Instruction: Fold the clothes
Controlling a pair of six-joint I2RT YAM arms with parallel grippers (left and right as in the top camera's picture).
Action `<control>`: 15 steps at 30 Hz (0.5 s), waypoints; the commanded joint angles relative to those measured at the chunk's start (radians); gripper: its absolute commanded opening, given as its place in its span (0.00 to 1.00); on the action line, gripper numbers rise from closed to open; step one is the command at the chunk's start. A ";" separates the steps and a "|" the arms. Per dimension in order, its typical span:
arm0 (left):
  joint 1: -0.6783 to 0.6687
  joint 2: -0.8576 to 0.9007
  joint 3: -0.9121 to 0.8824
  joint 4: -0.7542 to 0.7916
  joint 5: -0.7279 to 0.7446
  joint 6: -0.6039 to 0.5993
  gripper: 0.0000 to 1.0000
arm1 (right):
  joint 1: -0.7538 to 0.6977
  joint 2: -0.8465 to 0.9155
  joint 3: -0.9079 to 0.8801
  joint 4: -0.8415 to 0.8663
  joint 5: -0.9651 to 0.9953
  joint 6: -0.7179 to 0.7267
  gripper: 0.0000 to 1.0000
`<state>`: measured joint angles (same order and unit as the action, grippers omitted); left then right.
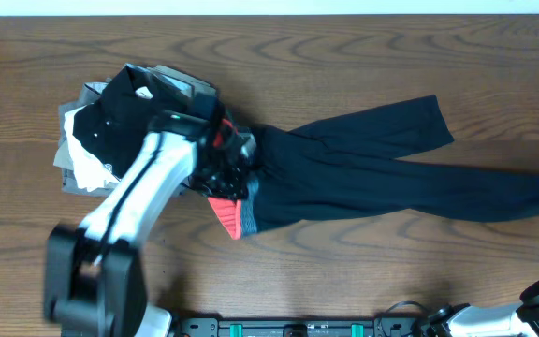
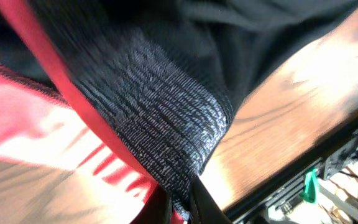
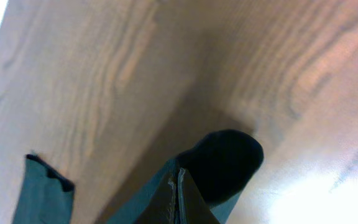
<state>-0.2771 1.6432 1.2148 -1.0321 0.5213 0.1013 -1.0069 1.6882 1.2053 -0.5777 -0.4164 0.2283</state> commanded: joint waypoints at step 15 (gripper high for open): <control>0.182 -0.552 0.269 -0.036 -0.286 -0.062 0.09 | -0.040 -0.002 0.019 0.204 -0.472 0.101 0.01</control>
<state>-0.1040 1.1351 1.4330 -1.0893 0.2848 0.0593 -1.0092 1.6882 1.2053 -0.3882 -0.7406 0.2733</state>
